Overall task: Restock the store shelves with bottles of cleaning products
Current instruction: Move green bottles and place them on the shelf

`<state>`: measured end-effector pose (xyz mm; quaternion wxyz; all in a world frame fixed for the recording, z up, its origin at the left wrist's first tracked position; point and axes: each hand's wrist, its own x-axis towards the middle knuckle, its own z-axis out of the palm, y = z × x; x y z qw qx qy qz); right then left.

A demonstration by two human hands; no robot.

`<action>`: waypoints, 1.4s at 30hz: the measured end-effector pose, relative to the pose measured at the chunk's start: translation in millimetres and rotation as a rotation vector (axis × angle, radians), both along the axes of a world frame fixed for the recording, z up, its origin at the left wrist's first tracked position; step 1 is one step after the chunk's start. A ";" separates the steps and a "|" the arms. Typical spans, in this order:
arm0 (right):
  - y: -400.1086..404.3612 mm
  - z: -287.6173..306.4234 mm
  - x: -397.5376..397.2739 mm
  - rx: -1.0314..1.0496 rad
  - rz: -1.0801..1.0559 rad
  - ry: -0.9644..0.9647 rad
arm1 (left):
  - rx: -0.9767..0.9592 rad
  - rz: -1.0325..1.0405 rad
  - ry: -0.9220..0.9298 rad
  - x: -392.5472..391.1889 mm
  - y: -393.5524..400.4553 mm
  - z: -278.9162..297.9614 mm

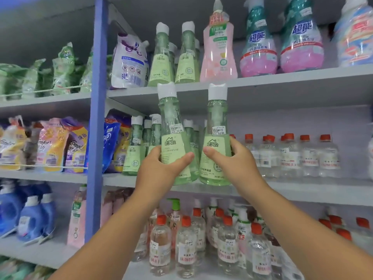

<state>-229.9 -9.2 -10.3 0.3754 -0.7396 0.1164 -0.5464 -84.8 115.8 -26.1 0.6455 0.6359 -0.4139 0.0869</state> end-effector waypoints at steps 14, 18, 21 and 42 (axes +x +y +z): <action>-60.9 -6.1 52.0 0.068 -0.185 0.286 | 0.229 0.084 -0.113 66.7 -81.0 -6.4; -66.1 -1.2 62.4 0.047 -0.230 0.414 | 0.280 0.145 -0.191 75.6 -93.6 -7.7; -74.3 -9.3 73.1 -0.070 -0.464 0.542 | 0.315 0.190 -0.276 79.6 -91.3 -7.0; -74.9 -8.6 85.8 0.072 -0.401 0.493 | 0.250 0.197 -0.198 105.8 -98.0 -9.1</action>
